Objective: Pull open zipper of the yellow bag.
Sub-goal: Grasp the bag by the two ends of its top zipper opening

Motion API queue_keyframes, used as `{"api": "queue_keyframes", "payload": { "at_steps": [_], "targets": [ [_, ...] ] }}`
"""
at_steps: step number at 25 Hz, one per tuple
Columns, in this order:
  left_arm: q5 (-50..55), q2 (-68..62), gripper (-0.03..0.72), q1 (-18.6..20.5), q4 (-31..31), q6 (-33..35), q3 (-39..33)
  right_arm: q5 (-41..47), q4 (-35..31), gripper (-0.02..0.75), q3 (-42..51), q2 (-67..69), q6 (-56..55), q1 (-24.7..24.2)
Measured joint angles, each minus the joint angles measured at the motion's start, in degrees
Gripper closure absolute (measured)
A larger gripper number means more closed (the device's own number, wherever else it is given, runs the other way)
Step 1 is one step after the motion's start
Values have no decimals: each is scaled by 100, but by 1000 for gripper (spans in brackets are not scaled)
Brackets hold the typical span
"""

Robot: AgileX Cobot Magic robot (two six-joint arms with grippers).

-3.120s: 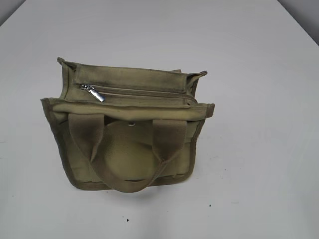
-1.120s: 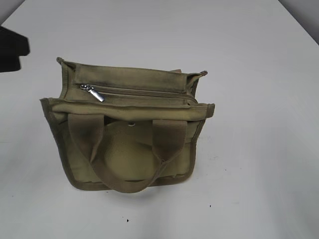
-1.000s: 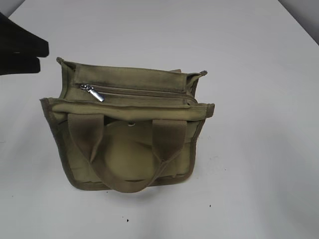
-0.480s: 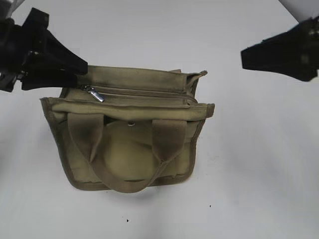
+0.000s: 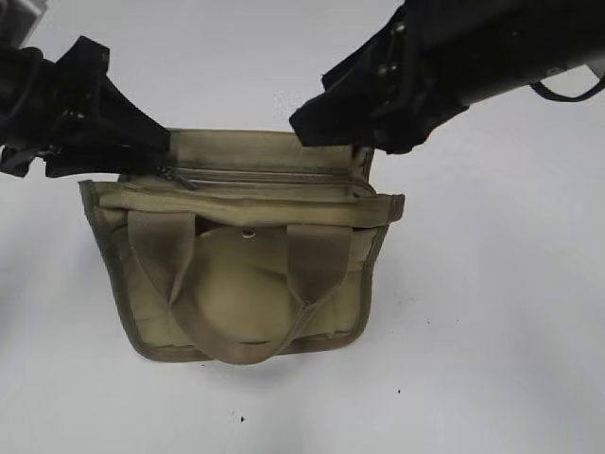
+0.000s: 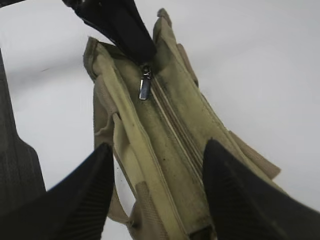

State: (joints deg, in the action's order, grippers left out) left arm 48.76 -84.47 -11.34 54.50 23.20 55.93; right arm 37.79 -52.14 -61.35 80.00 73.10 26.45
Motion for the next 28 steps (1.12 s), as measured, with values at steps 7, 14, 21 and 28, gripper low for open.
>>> {"api": "queue_keyframes", "payload": {
  "at_steps": [7,14,21,28],
  "targets": [
    [-89,289,379,0,-178,-5,0,-14,117,293,-37,219,-29,143],
    [-511,211,379,0,-267,-37,0,-18,117,293,-37,221,-29,143],
    [-518,-216,379,0,69,-37,14,-25,117,293,-37,246,-29,143],
    [-288,-232,571,0,83,-2,500,-846,106,293,-37,287,486,899]
  ]
}}
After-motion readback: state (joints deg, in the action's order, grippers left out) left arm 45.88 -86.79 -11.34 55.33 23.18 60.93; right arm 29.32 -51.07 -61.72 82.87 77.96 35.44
